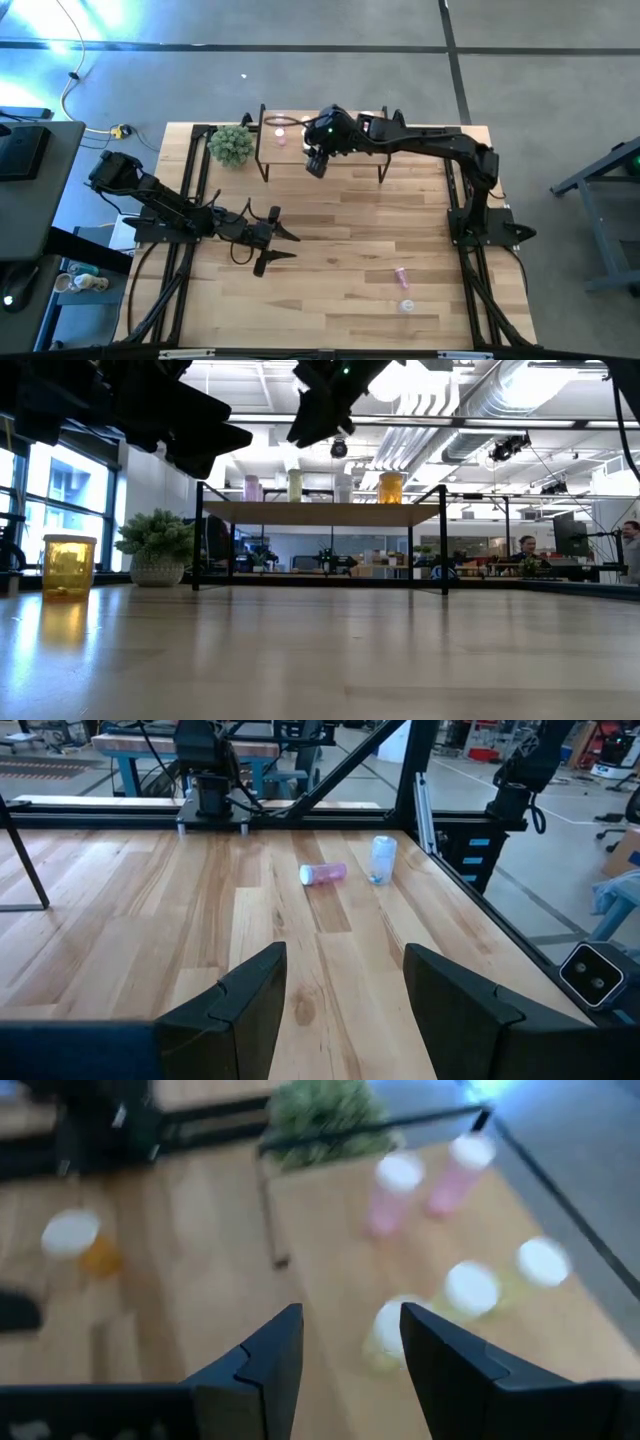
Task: Pick and place medicine bottles onto shelf by color
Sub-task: Put the transparent pill bottle aligned with the other transparent pill bottles on the shelf
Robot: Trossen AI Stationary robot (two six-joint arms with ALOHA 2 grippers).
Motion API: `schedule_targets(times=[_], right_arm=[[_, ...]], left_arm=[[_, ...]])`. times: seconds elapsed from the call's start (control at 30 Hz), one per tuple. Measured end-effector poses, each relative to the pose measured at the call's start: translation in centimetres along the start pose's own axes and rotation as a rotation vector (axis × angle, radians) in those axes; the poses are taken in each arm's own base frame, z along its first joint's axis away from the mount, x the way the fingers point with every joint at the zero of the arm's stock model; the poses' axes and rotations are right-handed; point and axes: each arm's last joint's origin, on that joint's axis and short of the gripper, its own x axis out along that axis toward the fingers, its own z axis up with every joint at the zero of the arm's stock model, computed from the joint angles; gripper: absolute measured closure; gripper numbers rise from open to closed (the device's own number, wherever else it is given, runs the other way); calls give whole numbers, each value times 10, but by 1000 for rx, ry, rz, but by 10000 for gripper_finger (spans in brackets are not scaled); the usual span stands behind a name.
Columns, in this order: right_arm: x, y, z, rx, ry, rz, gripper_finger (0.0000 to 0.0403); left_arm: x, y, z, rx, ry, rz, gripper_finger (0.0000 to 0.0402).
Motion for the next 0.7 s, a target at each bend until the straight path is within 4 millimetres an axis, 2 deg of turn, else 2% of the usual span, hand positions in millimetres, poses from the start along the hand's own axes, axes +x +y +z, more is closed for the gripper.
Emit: schedule_targets(times=[0.17,0.37,0.53,0.7], right_arm=[[-12,24,-6,-78,123,47,242],[-20,48,-23,-156,286,89,242],[-28,67,-33,-188,338,114,242],[-43,81,-52,-234,385,143,242]], left_arm=[[0,0,0,0,0,0,209],[0,0,0,-2,0,1,209],[0,0,0,-6,0,1,209],[0,0,0,-8,0,2,209]])
